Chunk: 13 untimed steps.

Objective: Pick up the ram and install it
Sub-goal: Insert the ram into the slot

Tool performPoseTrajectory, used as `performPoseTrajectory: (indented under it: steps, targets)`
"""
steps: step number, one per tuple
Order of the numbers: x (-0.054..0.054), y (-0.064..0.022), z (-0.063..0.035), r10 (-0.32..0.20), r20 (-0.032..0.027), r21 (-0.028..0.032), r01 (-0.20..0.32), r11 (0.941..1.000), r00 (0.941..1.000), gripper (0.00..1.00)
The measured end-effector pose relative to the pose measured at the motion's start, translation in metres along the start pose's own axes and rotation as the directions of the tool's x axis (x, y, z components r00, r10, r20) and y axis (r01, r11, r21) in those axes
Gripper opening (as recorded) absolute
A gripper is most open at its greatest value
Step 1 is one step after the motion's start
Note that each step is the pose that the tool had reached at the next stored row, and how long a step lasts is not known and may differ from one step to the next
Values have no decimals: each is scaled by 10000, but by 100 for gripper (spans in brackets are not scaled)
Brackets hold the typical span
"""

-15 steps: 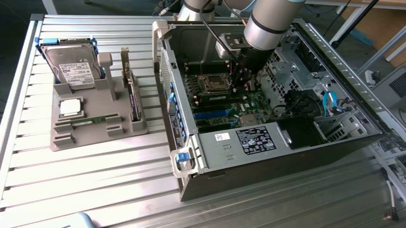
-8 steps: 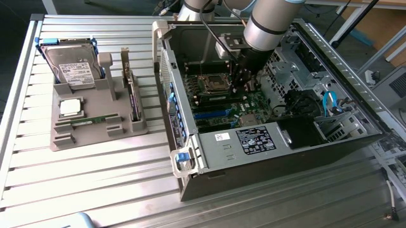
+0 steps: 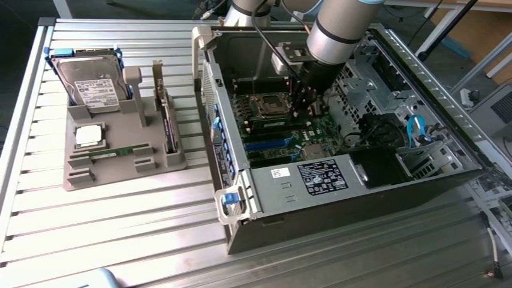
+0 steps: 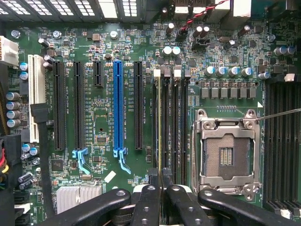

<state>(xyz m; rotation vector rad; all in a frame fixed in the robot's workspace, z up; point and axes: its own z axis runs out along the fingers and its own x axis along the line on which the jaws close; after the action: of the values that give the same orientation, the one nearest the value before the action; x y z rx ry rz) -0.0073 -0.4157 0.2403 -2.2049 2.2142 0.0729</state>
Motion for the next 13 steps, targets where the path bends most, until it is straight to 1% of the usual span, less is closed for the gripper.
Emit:
performPoseTrajectory:
  steps: [4,9,13]
  targets:
    - [0,0,2,3,1,0,-3,10000,10000,12]
    - [2,0,36,4,0,10,-4,10000,10000,12]
    - [2,-1,37,3,2,11,-3,10000,10000,12]
